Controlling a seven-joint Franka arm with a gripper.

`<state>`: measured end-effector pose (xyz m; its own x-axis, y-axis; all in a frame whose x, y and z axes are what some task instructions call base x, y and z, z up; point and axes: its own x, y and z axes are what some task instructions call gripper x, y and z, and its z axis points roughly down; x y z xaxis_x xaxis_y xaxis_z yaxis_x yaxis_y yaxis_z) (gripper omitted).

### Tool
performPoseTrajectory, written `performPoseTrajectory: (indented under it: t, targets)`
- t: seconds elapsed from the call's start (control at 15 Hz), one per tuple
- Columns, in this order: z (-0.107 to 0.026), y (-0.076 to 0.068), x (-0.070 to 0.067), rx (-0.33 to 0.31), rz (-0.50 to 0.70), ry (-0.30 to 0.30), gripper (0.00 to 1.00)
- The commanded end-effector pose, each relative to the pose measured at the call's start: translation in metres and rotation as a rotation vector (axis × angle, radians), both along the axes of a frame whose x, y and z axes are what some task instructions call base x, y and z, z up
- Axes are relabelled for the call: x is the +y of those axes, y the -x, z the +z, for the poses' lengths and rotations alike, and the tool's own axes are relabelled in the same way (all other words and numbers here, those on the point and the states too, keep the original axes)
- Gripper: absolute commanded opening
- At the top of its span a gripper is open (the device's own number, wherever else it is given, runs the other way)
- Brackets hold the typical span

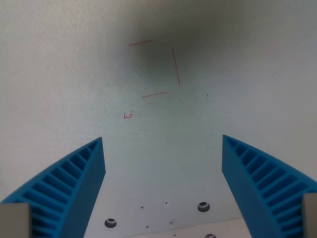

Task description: Rotate around base negative z

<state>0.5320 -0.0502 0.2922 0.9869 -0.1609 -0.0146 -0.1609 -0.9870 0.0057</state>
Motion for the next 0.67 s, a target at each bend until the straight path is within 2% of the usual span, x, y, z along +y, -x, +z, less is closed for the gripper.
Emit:
performPoseTrajectory:
  t: [0.07, 0.67]
  targets:
    - [0.0019, 0.0, 0.0, -0.004, -0.013, 0.0, 1.0]
    - [0.0019, 0.0, 0.0, -0.004, -0.133, 0.0, 1.0]
